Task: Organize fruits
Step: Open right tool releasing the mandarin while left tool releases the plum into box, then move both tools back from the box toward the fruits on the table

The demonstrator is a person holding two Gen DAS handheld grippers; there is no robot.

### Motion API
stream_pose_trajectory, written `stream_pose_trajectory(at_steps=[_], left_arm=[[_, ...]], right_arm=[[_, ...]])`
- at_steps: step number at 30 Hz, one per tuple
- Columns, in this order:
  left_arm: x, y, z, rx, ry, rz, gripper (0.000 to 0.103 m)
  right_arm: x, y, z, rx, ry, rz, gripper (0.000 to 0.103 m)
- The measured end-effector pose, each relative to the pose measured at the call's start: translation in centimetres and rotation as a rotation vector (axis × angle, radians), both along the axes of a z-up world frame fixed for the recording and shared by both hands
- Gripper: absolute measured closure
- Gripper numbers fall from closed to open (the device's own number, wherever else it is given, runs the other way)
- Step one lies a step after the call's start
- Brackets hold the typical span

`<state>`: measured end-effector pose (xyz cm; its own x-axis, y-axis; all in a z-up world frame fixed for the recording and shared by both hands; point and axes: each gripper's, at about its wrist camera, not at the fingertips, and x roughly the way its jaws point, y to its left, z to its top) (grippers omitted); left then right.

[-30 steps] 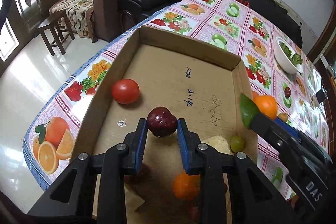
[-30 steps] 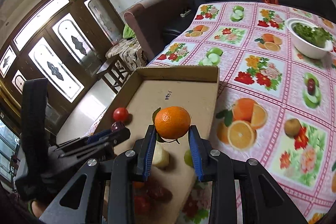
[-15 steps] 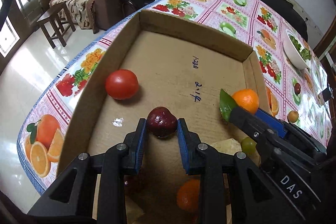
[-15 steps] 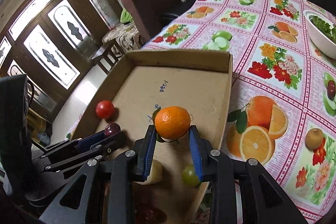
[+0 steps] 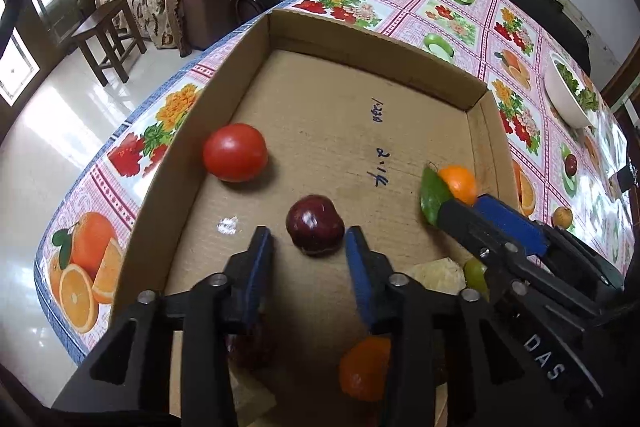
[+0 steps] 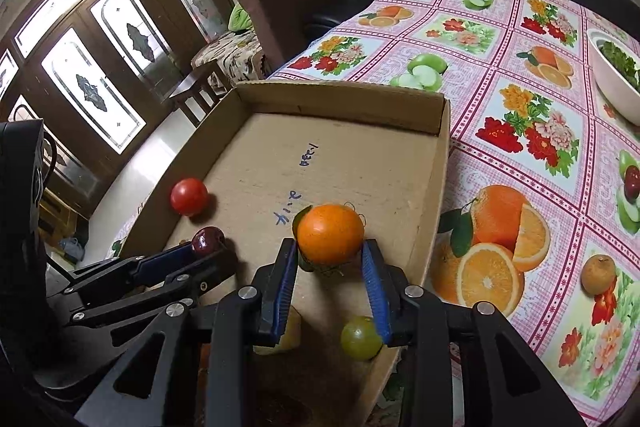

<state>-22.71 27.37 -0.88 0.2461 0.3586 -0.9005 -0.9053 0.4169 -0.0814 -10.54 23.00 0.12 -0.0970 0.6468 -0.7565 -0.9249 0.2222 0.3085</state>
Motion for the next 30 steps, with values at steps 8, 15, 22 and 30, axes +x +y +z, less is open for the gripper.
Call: stream_pose_trajectory(at_steps=[8,15,22,30], left_arm=[[-0.9,-1.4,1.1,0.023,-0.009,-0.007,0.061],[-1.3,-2.7,3.1,0.074,-0.036,-0.013,0.061],[-0.9,-4.7,4.8,0.107,-0.064,-0.049,0.057],[-0.1,-6.6,5.3,0.098,-0.082,-0.092,0.057]], right_arm=[[0.4,-1.5,1.4,0.041,0.018,-0.017,0.058],[1.2,-4.8,2.6,0.079,0.049,-0.058,0.058],[2.7,-9.6,4.2,0.131,0.062,-0.125,0.057],[5.0,-15.4,3.8,0.141,0.079,-0.229,0.055]])
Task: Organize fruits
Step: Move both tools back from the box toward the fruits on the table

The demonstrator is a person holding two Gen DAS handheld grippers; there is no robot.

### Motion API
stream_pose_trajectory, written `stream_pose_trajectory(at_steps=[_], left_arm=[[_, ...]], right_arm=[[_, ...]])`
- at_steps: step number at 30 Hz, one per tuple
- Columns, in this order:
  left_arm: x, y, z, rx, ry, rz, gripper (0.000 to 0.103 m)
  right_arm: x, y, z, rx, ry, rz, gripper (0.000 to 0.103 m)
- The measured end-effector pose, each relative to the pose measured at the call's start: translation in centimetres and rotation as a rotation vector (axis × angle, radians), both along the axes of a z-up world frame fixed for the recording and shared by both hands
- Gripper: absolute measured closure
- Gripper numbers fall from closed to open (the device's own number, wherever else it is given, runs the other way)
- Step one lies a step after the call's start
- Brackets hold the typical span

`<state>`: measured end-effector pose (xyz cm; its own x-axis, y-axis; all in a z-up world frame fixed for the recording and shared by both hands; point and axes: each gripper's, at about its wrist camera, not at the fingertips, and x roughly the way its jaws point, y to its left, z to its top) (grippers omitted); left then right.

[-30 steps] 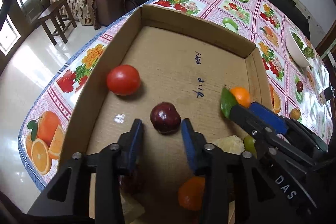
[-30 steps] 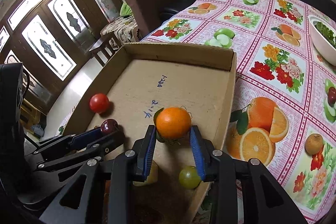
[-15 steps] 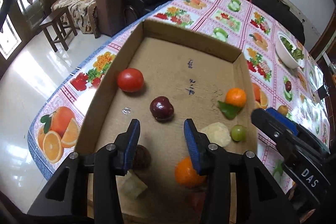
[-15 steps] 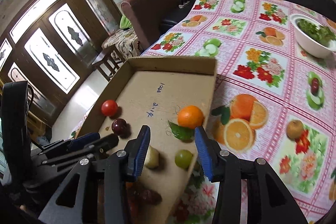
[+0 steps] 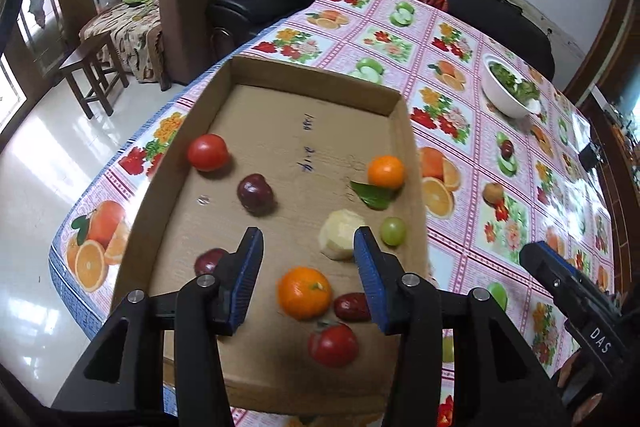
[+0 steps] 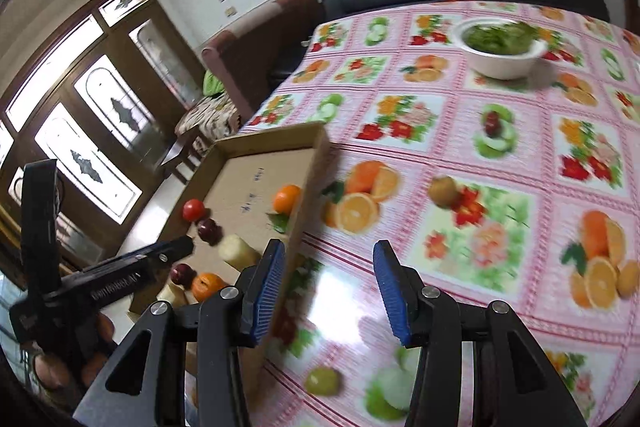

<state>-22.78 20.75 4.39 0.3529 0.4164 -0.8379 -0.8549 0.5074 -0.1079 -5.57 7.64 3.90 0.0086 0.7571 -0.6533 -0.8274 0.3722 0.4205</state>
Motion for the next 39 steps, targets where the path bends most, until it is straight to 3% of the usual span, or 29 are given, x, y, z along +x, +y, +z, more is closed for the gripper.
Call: stream_pose_trajectory(at_steps=[9,25,39], left_arm=[[1.4,-2.2,-0.1,-0.016,-0.004,-0.06,0.057],[4.1,-5.5,-0.2,-0.028,0.01,-0.156,0.057],[7.5,-7.8,-1.0,-0.052,0.036,-0.243,0.057]], right_arm=[[2.8,-5.3,-1.7,-0.015,0.036,-0.11,0.055],[5.3,-10.2,-3.6,-0.032,0.064,-0.219,0.054],[6.9,-11.2,-4.4,-0.052,0.079,-0.256,0.054]])
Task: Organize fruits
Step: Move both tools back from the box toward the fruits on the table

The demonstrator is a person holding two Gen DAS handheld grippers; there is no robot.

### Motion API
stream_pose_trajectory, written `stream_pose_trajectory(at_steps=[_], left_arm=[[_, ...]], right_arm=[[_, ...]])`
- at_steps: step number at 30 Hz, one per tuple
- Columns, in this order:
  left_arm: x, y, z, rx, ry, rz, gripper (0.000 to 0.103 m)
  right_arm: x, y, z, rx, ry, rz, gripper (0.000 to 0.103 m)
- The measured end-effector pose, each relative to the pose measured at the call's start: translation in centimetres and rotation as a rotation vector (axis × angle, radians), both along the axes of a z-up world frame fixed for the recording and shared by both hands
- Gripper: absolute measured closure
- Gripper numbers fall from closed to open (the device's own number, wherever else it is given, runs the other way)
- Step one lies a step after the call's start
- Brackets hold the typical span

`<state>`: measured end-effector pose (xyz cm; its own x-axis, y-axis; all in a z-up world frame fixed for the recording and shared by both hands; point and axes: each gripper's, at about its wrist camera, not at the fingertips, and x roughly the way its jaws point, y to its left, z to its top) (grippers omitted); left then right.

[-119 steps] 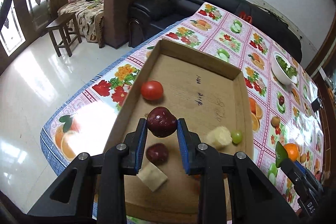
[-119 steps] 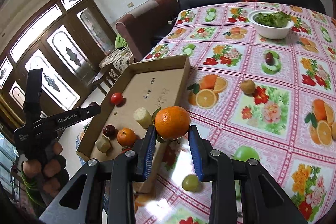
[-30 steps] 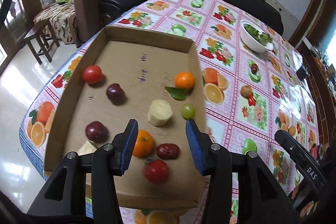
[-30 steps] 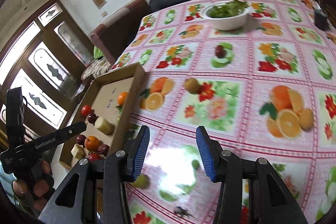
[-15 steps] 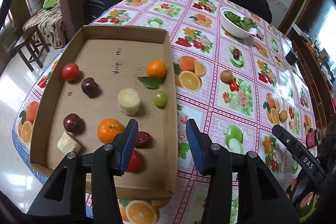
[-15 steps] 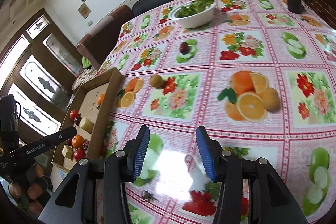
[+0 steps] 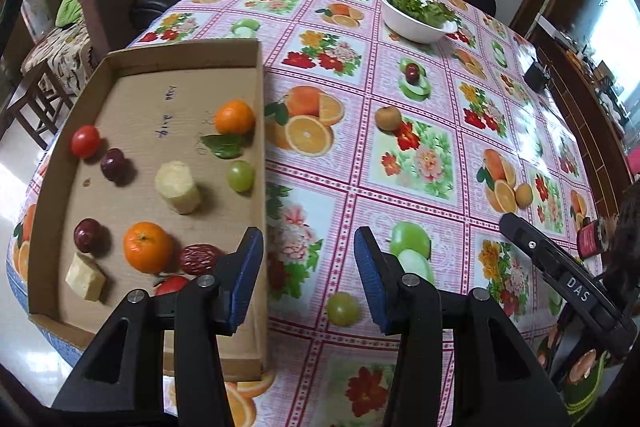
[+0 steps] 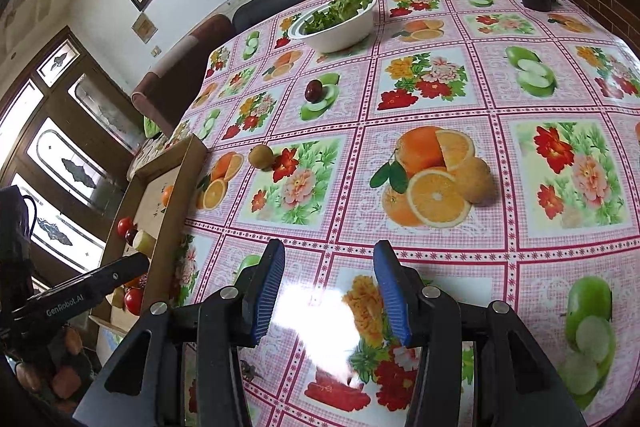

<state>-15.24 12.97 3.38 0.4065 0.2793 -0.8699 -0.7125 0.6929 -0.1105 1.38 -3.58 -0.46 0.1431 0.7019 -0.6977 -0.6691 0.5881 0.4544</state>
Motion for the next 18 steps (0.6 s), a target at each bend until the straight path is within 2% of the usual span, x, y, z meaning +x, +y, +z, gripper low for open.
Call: stream_pose_trajectory(at_steps=[14,18], left_arm=[[1.9,-0.3,-0.1,-0.002,0.004,-0.023,0.057],[3.3,0.0,-0.8,-0.021,-0.004,-0.035,0.057]], right_arm=[[0.8,1.7,-0.6,-0.015,0.004,0.015,0.054],[1.6,2.9,-0.6,-0.03,-0.019,0.014,0.054]])
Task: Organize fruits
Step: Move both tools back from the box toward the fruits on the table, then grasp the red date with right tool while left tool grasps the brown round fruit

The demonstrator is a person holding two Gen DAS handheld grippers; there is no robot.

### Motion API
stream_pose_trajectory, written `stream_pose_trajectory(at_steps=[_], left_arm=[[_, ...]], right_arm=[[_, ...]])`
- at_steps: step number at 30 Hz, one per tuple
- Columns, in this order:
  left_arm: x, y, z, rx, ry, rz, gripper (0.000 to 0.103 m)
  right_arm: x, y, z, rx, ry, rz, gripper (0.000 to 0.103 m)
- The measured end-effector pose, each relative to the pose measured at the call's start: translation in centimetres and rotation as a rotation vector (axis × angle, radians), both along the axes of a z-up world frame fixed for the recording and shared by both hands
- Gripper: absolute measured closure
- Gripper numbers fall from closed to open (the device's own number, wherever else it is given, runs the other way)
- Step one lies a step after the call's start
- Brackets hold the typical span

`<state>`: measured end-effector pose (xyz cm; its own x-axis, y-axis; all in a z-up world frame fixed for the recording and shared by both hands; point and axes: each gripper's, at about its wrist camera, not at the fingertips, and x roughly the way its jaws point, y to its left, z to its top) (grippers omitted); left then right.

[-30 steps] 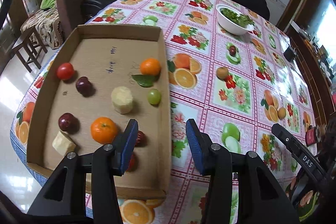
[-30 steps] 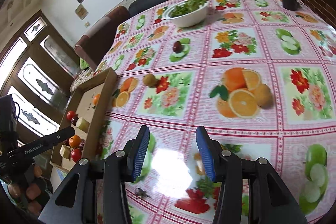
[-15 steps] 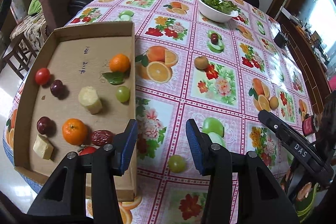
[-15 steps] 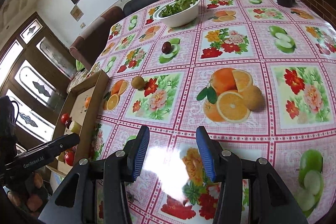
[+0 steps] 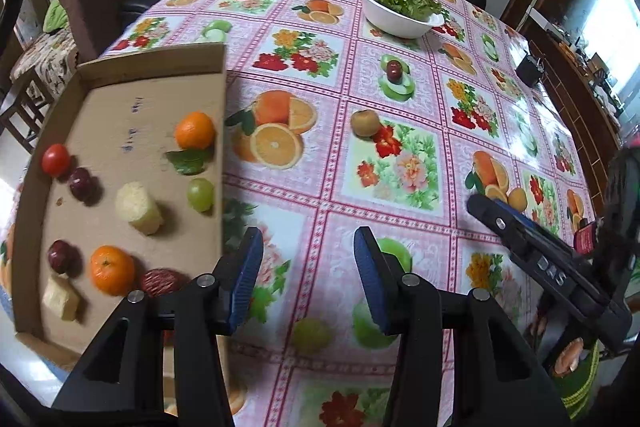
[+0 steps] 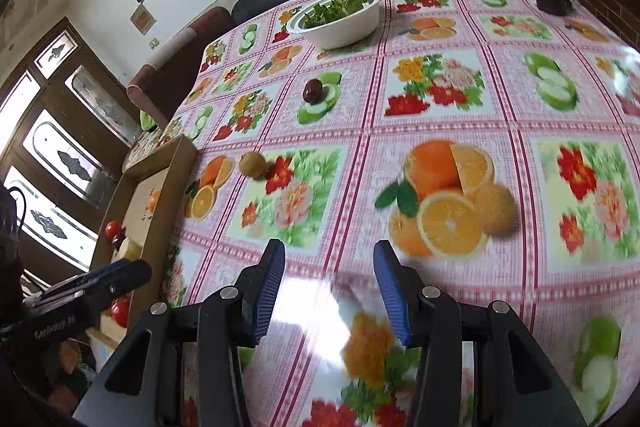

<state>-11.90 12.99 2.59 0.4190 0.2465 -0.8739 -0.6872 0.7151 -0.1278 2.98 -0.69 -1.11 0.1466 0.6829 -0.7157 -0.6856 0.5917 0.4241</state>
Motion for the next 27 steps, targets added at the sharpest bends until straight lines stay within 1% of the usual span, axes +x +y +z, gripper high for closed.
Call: stream_pose_trajectory(at_steps=[3,8,12,15,17,18,20,22,23,25,27], left_arm=[[1.3,0.4,-0.8,-0.037,-0.005,-0.007,0.058],[4.1,1.5,-2.1,-0.074,0.001,0.001,0.058],[5.8,2.4,-2.7,-0.09,0.0,0.007,0.058],[7.0,3.1,-3.1,-0.104,0.004,0.013,0.058],[7.7,3.5,-3.3,-0.112,0.006,0.02,0.058],[8.0,3.7,-3.3,-0.113,0.006,0.021,0.058],[8.6,3.9,-3.4,-0.114,0.008,0.022,0.058],[9.3,4.1,-3.6,-0.118,0.011,0.019,0.058],[9.6,4.1,-3.7,-0.118,0.015,0.018,0.058],[10.3,4.0,-3.8,-0.118,0.016,0.012,0.058],[11.0,3.9,-3.8,-0.108,0.015,0.008,0.058]], right_arm=[[1.3,2.2,0.2,-0.011,-0.025,0.004,0.054],[3.9,7.9,0.4,-0.052,-0.085,0.009,0.054],[6.2,12.1,0.3,-0.071,-0.099,0.002,0.054],[7.7,14.2,0.0,-0.097,-0.121,-0.016,0.054],[8.5,15.2,-0.5,-0.107,-0.111,-0.018,0.055],[8.9,15.8,-0.8,-0.118,-0.117,-0.017,0.057],[9.4,16.6,-1.0,-0.127,-0.145,-0.017,0.058],[9.6,17.0,-1.0,-0.137,-0.161,-0.006,0.068],[9.6,17.0,-1.0,-0.137,-0.162,0.003,0.082],[9.7,16.2,-1.0,-0.122,-0.14,0.005,0.083],[9.5,14.9,-0.5,-0.101,-0.136,0.0,0.083]])
